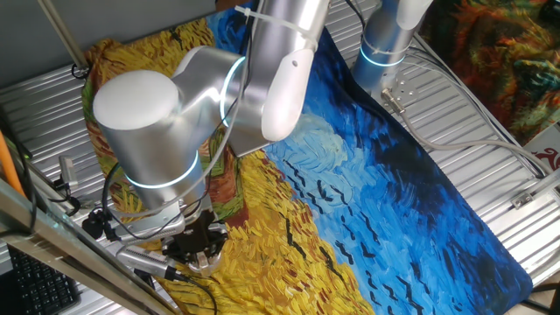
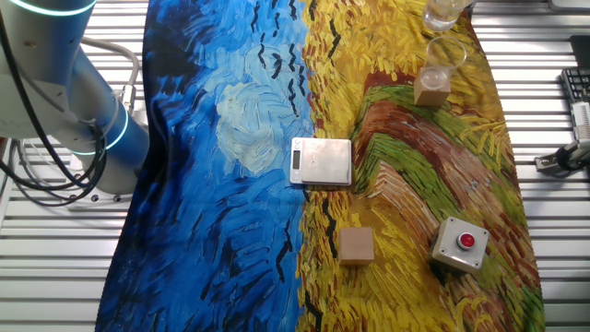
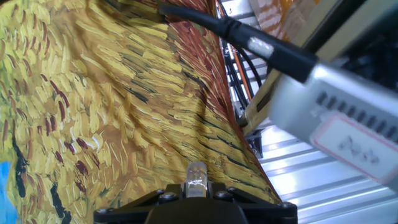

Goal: Pour the water from one cup into another empty cup

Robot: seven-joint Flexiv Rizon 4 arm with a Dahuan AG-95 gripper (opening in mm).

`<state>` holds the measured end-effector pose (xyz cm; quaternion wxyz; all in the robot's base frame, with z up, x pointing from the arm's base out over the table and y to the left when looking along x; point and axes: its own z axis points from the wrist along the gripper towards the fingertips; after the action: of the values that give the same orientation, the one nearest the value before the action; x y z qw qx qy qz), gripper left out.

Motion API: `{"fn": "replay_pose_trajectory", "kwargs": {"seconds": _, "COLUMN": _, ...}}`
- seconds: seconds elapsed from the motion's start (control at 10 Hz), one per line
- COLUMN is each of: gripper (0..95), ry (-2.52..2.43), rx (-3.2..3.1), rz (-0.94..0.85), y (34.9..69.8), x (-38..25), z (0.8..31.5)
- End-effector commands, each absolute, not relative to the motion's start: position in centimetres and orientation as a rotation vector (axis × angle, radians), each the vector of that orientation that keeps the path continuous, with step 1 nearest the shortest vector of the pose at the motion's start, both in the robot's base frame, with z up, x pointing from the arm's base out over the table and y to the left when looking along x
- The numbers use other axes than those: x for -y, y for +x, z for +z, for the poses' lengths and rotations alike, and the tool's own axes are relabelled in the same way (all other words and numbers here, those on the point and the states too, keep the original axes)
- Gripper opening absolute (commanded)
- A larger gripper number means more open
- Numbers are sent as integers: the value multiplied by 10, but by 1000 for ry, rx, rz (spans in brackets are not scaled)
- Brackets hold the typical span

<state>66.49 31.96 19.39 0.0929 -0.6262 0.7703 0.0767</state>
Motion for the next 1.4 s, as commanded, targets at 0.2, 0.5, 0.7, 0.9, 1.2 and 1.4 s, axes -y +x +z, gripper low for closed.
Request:
{"fn": "replay_pose_trajectory", "kwargs": {"seconds": 0.2, "gripper": 0, "ry": -1853, "rx": -2268, "rz": 243, "y": 663, "x": -319, "z": 194}}
{"fn": "replay_pose_trajectory", "kwargs": {"seconds": 0.5, "gripper": 0, "ry": -1860, "rx": -2246, "rz": 259, "y": 663, "x": -318, "z": 193}}
{"fn": "replay_pose_trajectory", "kwargs": {"seconds": 0.7, "gripper": 0, "ry": -1863, "rx": -2224, "rz": 279, "y": 663, "x": -317, "z": 193}}
{"fn": "replay_pose_trajectory", "kwargs": {"seconds": 0.9, "gripper": 0, "ry": -1865, "rx": -2210, "rz": 293, "y": 663, "x": -317, "z": 193}}
{"fn": "replay_pose_trajectory", "kwargs": {"seconds": 1.2, "gripper": 0, "ry": -1898, "rx": -2183, "rz": 307, "y": 663, "x": -317, "z": 193}}
{"fn": "replay_pose_trajectory", "kwargs": {"seconds": 1.4, "gripper": 0, "ry": -1924, "rx": -2163, "rz": 317, "y": 663, "x": -317, "z": 193}}
